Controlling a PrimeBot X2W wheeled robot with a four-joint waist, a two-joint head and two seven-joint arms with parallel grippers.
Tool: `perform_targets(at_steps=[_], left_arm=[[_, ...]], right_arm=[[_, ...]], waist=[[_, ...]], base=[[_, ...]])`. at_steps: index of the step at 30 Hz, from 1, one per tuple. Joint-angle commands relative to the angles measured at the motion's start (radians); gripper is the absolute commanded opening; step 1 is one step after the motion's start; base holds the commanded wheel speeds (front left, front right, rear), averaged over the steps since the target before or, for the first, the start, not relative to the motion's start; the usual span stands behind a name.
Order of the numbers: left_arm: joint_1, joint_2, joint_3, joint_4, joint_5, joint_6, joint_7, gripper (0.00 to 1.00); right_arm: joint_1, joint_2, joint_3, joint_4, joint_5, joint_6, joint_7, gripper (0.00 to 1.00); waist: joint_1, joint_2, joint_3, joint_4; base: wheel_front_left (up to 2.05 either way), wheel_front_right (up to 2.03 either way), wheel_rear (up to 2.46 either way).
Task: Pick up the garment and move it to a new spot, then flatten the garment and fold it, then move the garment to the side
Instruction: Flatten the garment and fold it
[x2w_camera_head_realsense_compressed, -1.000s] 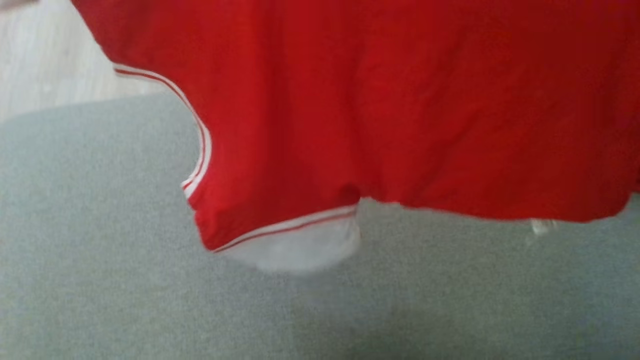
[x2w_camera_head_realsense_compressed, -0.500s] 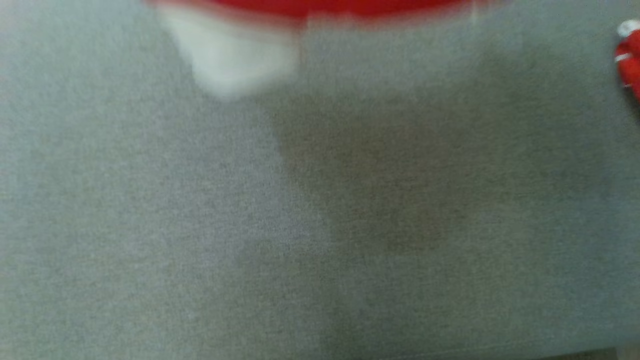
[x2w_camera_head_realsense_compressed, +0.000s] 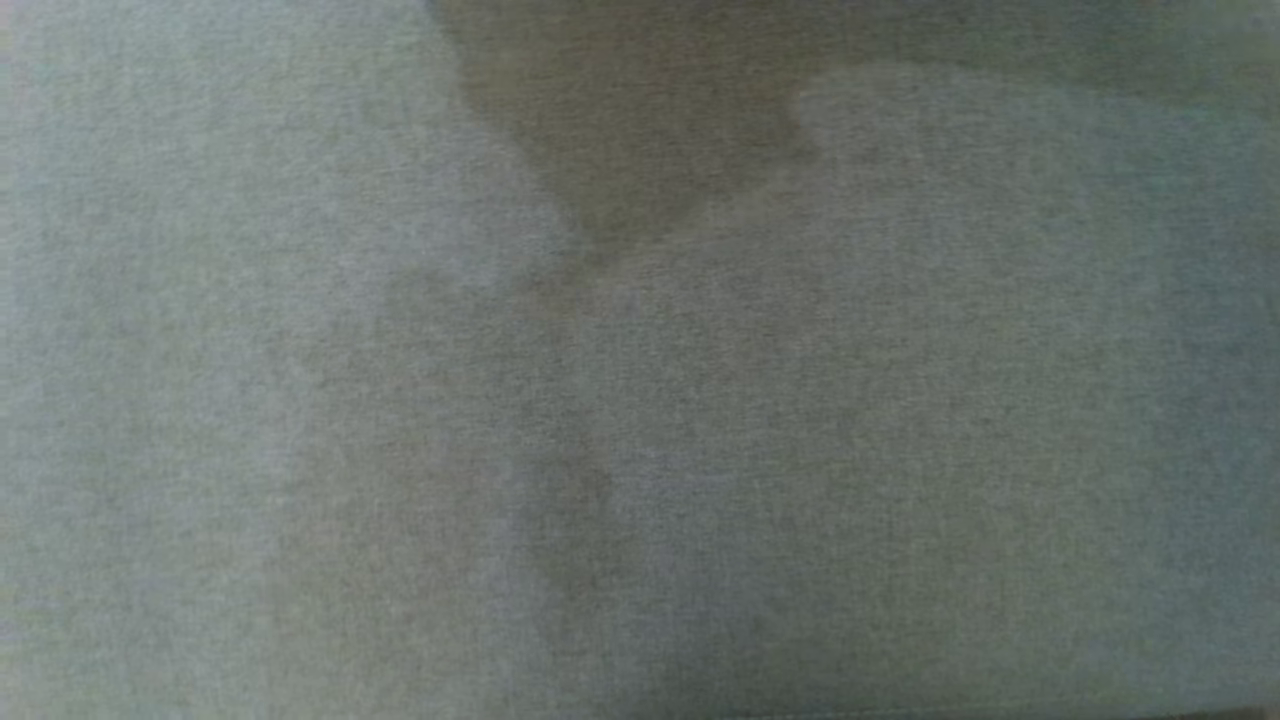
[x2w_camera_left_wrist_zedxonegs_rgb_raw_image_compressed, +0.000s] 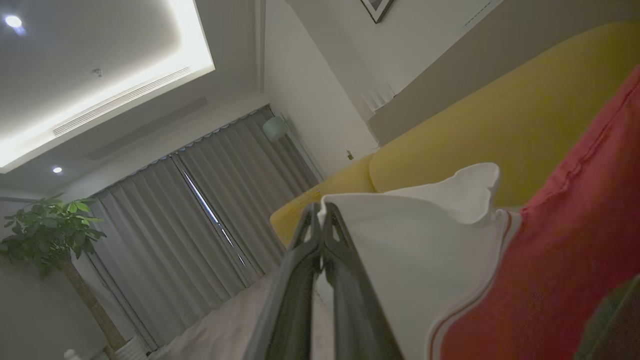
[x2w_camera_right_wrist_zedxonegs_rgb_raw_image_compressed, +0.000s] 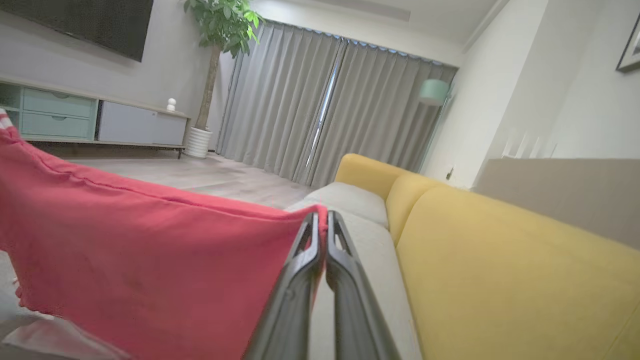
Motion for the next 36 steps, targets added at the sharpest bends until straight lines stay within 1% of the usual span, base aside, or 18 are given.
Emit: perform_targets(at_steps=[1,5,9,14,18,23,24,26,32,33,36], left_arm=[[0.006,0.067,0.056,-0.046,-0.009,0.009,-0.003,0.0],[0.18,0.105,0.091,-0.147,-0.027,0.016,-0.003,0.0],[0.373,0.154,0.12,-0.237,-0.052,0.028,-0.003,0.0],[0.619,0.198,0.135,-0.327,-0.084,0.054,-0.003,0.0],[0.802,0.205,0.126,-0.377,-0.108,0.083,-0.004,0.0],[1.017,0.209,0.113,-0.434,-0.141,0.123,-0.004,0.0],[1.017,0.209,0.113,-0.434,-0.141,0.123,-0.004,0.0],[1.096,0.214,0.099,-0.46,-0.143,0.141,-0.004,0.0],[1.304,0.23,0.071,-0.548,-0.162,0.212,0.002,0.0],[1.356,0.238,0.066,-0.577,-0.168,0.232,0.006,0.0],[1.394,0.249,0.059,-0.615,-0.168,0.246,0.012,0.0]], right_arm=[[0.039,-0.027,-0.018,-0.037,0.012,0.007,-0.005,0.0],[0.167,-0.047,-0.041,-0.072,0.051,0.007,-0.005,0.0],[0.306,-0.055,-0.063,-0.115,0.086,0.007,-0.005,0.0],[0.492,-0.071,-0.086,-0.182,0.136,0.007,-0.005,0.0],[0.656,-0.084,-0.111,-0.23,0.158,0.007,-0.005,0.0],[0.854,-0.074,-0.142,-0.296,0.162,0.007,-0.005,0.0],[0.854,-0.074,-0.142,-0.296,0.162,0.007,-0.005,0.0],[0.927,-0.073,-0.158,-0.319,0.16,0.007,-0.005,0.0],[1.126,-0.063,-0.205,-0.394,0.138,0.007,-0.005,0.0],[1.171,-0.059,-0.216,-0.412,0.132,0.007,-0.005,0.0],[1.214,-0.055,-0.231,-0.427,0.124,0.007,-0.005,0.0]], waist=[[-0.0002,0.0,-0.002,0.006],[-0.0002,0.0,-0.031,0.013],[-0.0002,0.0,-0.075,0.004],[-0.0002,0.0,-0.142,-0.002],[-0.0002,0.0,-0.208,-0.001],[-0.0002,0.0,-0.281,-0.01],[-0.0002,0.0,-0.281,-0.01],[-0.0002,0.0,-0.305,-0.01],[-0.0002,0.0,-0.348,-0.015],[-0.0002,0.0,-0.351,-0.018],[-0.0002,0.0,-0.347,-0.017]], base=[[0.0,0.0,0.0],[0.0,0.0,0.0],[0.0,0.0,0.0],[0.0,0.0,0.0],[0.0,0.0,0.0],[0.0,0.0,0.0],[0.0,0.0,0.0],[0.0,0.0,0.0],[0.0,0.0,0.0],[0.0,0.0,0.0],[0.0,0.0,0.0]])
